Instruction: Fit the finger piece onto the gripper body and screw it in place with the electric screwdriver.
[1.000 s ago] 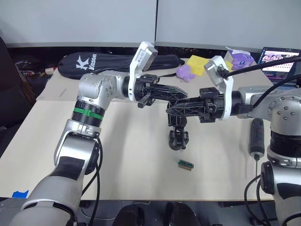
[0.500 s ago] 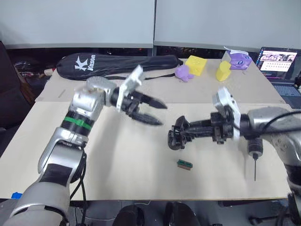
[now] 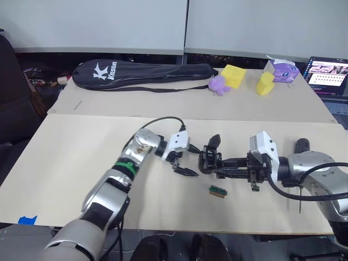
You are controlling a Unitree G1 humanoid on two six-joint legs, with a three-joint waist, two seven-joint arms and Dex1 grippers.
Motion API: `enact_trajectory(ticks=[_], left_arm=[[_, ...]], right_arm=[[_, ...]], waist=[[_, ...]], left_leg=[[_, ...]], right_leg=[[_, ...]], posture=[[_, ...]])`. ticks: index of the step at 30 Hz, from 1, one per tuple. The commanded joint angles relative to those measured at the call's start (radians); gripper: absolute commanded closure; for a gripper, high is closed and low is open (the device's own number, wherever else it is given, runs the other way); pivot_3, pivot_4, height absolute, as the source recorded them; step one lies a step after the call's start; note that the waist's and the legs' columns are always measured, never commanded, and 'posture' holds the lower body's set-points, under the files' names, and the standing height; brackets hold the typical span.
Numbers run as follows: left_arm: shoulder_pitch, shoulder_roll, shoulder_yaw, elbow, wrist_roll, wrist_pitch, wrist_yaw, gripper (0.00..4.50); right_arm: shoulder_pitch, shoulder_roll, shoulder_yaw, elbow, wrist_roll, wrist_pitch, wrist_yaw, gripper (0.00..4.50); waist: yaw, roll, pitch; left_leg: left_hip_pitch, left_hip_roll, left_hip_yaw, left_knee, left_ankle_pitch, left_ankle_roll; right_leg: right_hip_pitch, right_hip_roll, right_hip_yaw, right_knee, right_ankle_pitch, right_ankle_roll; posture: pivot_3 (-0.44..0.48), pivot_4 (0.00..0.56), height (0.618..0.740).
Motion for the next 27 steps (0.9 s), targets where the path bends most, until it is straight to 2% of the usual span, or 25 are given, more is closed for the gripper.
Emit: enact_trajectory(ticks=[1,13,16,19,27], left_arm=[[-0.016,-0.032,0.031,0.033,0.026,-0.032,0.058,0.00],[-0.025,-0.088,0.072,0.123,0.085,-0.076,0.139,0.00],[-0.025,-0.098,0.098,0.133,0.067,-0.092,0.116,0.88],[-0.028,-0.098,0.105,0.151,0.080,-0.110,0.100,2.16],[-0.050,-0.098,0.106,0.197,0.121,-0.151,0.104,2.17]], right_arm=[[0.006,0.006,-0.048,-0.035,0.010,-0.065,0.013,4.17],[-0.043,0.072,-0.014,0.098,-0.052,-0.203,0.027,4.17],[-0.066,0.086,-0.005,0.139,-0.065,-0.220,0.042,4.17],[-0.085,0.099,0.009,0.176,-0.082,-0.241,0.057,4.17],[-0.138,0.138,0.058,0.252,-0.116,-0.295,0.108,4.17]], waist=[[0.000,0.000,0.000],[-0.008,0.000,0.000],[-0.007,0.000,0.000],[-0.008,0.000,0.000],[-0.009,0.000,0.000]], left_leg=[[0.000,0.000,0.000,0.000,0.000,0.000],[0.000,0.000,0.000,0.001,-0.002,0.003],[0.000,-0.001,0.000,0.002,-0.002,0.003],[0.000,-0.001,0.001,0.003,-0.002,0.004],[-0.001,-0.001,0.001,0.004,-0.002,0.004]], right_leg=[[0.000,0.000,0.000,0.000,0.000,0.000],[0.000,-0.007,-0.001,0.000,0.001,0.001],[0.000,-0.007,-0.003,0.000,0.001,0.001],[0.000,-0.008,-0.005,0.000,0.001,0.002],[0.001,-0.007,-0.006,0.000,0.001,0.002]], posture=[[0.000,0.150,0.740],[0.000,0.150,0.740],[0.000,0.150,0.740],[0.000,0.150,0.740],[0.000,0.150,0.740]])
